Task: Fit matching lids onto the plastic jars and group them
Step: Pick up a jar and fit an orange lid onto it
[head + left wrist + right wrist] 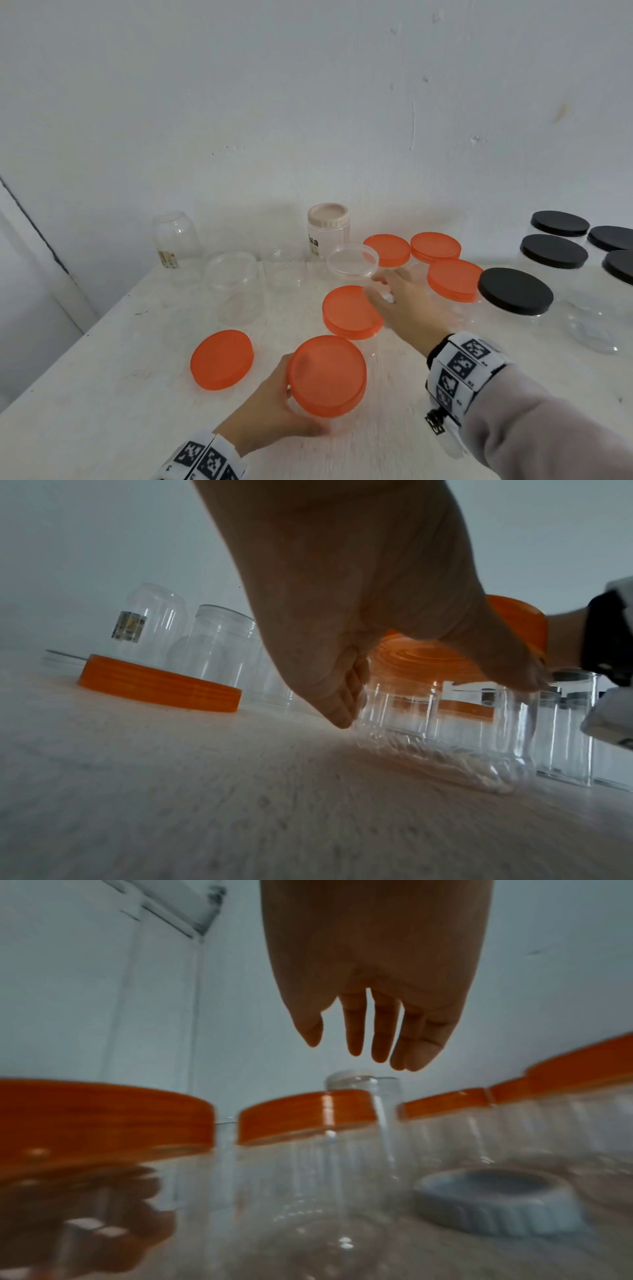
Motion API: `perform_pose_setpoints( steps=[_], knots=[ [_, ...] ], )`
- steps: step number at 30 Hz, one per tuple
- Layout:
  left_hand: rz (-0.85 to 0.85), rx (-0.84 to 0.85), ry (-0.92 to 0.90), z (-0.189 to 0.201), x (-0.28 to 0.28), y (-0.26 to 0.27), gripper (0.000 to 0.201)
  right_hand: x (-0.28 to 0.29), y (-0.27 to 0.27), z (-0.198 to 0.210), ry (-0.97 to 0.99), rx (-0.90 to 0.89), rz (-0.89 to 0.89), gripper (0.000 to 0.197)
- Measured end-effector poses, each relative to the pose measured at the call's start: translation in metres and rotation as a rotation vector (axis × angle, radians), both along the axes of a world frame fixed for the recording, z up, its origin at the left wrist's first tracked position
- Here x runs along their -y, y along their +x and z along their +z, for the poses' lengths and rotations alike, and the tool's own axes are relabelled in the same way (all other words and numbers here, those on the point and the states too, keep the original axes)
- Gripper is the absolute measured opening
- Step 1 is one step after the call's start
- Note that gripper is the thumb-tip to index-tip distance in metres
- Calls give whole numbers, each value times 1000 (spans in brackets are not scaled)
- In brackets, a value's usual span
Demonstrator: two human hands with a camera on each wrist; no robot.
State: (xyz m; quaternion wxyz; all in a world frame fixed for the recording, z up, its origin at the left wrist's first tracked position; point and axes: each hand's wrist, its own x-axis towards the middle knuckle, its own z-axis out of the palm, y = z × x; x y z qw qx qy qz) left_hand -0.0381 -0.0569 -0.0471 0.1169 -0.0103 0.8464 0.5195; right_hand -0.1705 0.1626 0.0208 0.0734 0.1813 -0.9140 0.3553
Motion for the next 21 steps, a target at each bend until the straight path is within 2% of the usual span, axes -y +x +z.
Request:
perform_pose_setpoints(
  steps=[3,6,11,16,21],
  knots=[
    [11,-4,-6,1,-2,0,103,-14,-23,-17,44,143,-113,45],
    [3,-12,5,5,-3,2,103,-20,-37,-32,129,274,-132,53],
    [1,10,-13,13,14,6,110,-14,-51,-41,282,301,-81,62],
    [143,-24,-59,17,46,-2,112,-7,-60,-44,378,339,-84,69],
    [287,-98,-126,15,52,-37,116,-5,-63,-50,484,378,-135,77]
  ],
)
